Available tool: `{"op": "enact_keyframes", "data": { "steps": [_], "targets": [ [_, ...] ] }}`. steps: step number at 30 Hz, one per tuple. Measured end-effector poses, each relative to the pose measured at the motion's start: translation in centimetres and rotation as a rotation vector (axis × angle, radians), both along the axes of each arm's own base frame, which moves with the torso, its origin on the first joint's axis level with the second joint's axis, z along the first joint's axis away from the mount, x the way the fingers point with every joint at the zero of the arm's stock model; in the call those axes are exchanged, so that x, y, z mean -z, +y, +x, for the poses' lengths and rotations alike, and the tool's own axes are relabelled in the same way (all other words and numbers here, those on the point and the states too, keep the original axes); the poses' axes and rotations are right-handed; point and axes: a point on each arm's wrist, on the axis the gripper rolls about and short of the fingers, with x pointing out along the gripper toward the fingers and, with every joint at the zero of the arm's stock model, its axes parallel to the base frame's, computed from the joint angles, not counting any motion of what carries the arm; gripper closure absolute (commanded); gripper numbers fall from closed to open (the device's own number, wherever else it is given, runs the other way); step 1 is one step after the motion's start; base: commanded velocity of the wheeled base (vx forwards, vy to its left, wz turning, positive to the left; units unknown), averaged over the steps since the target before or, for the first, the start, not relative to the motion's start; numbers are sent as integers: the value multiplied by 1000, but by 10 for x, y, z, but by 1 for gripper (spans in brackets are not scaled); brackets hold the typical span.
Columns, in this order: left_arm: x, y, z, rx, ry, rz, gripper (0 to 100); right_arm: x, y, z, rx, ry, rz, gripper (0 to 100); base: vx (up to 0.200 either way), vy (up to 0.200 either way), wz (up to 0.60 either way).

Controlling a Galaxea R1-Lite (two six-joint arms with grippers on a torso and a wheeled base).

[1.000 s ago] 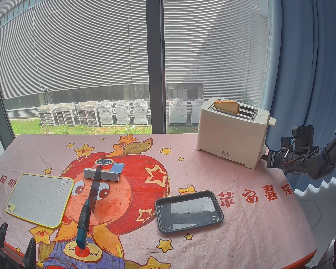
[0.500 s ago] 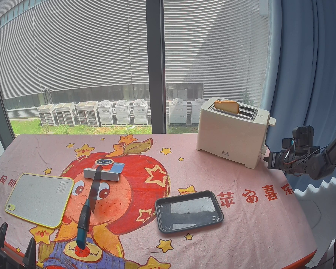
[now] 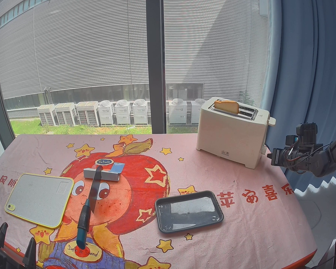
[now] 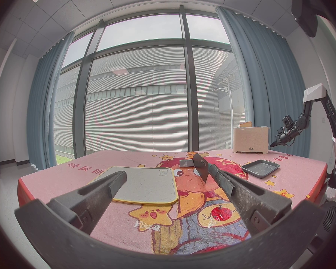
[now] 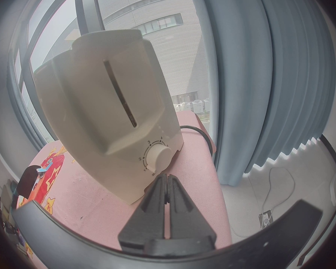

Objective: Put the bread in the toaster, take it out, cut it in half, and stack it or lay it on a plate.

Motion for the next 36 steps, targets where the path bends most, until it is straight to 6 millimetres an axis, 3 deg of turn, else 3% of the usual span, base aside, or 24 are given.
{"op": "enact_keyframes", "data": {
  "steps": [11,26,36],
  "targets": [
    [0,0,0,0,0,0,0,-6,3,-2,1,-23,-7,100,0,0,0],
    [0,0,0,0,0,-1,0,-77,-7,-30,37,-258,-28,100,0,0,0],
    [0,0,0,1,0,-4,0,-99,-11,-38,30,-457,-59,100,0,0,0]
  ]
}}
